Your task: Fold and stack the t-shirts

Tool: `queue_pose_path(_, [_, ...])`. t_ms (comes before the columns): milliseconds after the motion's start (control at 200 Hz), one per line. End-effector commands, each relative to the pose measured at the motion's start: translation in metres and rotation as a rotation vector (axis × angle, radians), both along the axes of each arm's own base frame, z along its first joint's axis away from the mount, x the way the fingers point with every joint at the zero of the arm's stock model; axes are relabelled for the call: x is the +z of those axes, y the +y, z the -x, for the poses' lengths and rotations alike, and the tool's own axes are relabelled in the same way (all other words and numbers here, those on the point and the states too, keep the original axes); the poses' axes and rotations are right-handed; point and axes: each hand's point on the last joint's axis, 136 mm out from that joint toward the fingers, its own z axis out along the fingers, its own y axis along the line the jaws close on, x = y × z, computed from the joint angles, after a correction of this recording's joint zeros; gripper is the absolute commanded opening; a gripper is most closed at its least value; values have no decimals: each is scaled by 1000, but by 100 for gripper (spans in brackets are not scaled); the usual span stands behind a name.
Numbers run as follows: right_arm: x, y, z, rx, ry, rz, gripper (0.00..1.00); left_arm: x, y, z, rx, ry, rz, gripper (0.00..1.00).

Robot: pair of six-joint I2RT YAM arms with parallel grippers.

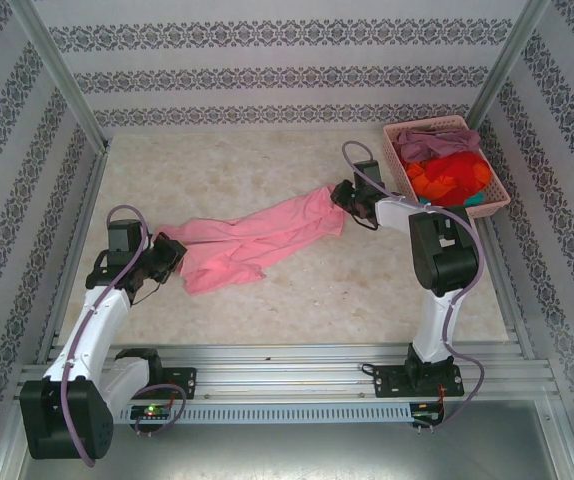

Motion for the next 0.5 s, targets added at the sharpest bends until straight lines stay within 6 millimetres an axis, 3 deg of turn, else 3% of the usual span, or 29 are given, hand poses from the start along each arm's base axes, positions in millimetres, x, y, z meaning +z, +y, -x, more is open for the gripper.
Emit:
queue_pose_path(0, [13,-2,3,-4,-30,-1,54,4,3,-6,-3,-35,-10,0])
queue_pose_path(180, [25,-9,33,-96,-79,-50,58,4,4,-5,-2,-34,-11,0])
queue_pose_path(300, [30,9,46,-73,-76,-110,58,2,5,-4,3,-32,-9,0])
queue_pose_path(495, [19,39,41,-46,-55,-241,59,2,4,-4,-5,-26,-8,0])
